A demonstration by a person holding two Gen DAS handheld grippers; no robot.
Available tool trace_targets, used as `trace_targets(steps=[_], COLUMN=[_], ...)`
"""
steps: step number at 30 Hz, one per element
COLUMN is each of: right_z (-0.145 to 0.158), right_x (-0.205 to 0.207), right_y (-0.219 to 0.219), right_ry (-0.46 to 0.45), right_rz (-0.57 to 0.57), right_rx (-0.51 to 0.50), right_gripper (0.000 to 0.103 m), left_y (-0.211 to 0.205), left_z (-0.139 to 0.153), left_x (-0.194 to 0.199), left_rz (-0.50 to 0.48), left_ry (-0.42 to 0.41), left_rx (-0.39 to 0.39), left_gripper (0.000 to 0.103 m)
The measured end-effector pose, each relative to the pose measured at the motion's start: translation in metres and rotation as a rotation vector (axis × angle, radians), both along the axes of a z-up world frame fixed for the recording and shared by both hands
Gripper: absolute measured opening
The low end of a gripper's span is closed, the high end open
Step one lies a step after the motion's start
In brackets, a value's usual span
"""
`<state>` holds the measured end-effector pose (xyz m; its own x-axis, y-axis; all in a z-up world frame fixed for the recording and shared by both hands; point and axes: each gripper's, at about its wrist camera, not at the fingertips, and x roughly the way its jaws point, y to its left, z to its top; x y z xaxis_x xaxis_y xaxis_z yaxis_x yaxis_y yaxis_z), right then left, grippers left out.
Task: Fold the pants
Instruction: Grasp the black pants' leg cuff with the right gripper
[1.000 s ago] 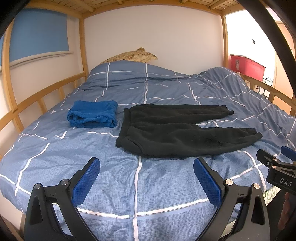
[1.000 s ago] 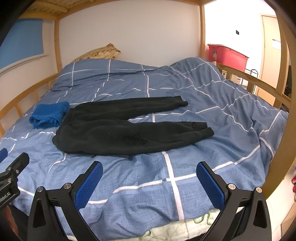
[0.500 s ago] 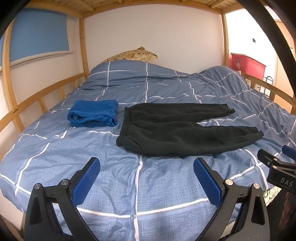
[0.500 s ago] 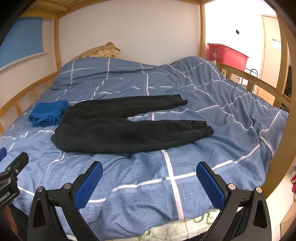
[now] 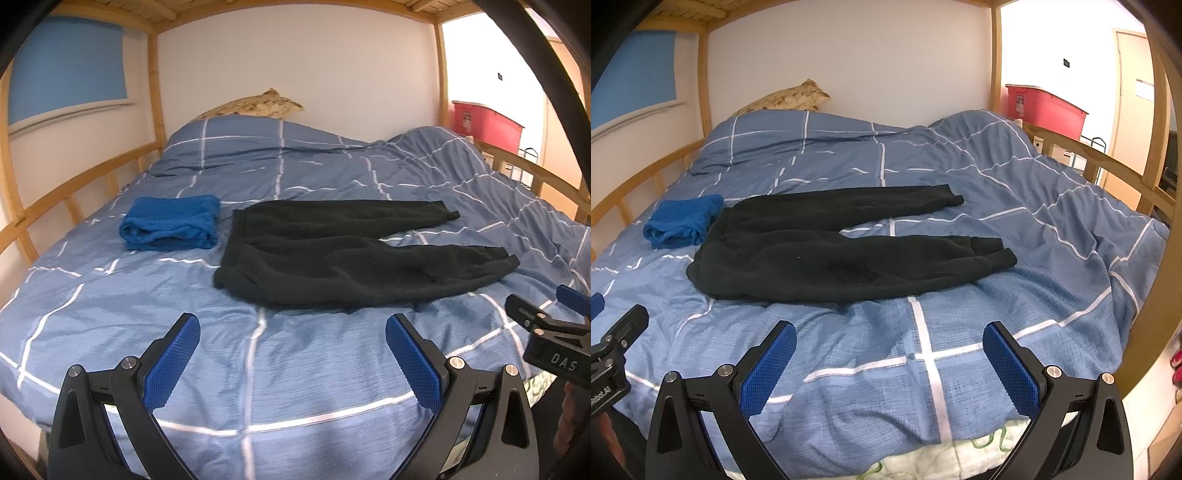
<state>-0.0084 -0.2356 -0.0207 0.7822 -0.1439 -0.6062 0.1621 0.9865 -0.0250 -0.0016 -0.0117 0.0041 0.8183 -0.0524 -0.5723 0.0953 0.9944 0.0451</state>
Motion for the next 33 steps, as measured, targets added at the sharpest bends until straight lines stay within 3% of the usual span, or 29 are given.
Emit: trace_targets(steps=[12, 19, 25, 27, 33], right_z=[0.006, 0.014, 0.005, -0.001, -0.022], right_x=[0.031, 0.08, 0.118, 0.133, 0.165], right_y=[-0.067, -0.122, -0.156, -0.166, -0.186], right_ry=[-0.054, -0.012, 0.04, 0.073, 0.16], right_rz=[-0.015, 0.026, 0.056, 0.073, 0.132], right_rx=[-0.068, -0.069, -0.073, -0.069, 0.009], right_gripper=[0.099, 0.091, 0.076, 0.066, 0.05], left_y=[-0.099, -0.145, -0.187, -0.198, -0.223], left_z=[-0.001, -0.01, -0.024, -0.029, -0.041], left_x=[0.045, 0.083, 0.111, 0.12, 0.139], left_rz=[-0.125, -0.14, -0.166, -0.178, -0.196], left_ry=[-0.078, -0.055, -0.036, -0.016, 0.003], left_rx=[0.007, -0.006, 0.016, 0.019, 0.039], left_gripper=[0.102, 0.102, 0.102, 0.102, 0.102])
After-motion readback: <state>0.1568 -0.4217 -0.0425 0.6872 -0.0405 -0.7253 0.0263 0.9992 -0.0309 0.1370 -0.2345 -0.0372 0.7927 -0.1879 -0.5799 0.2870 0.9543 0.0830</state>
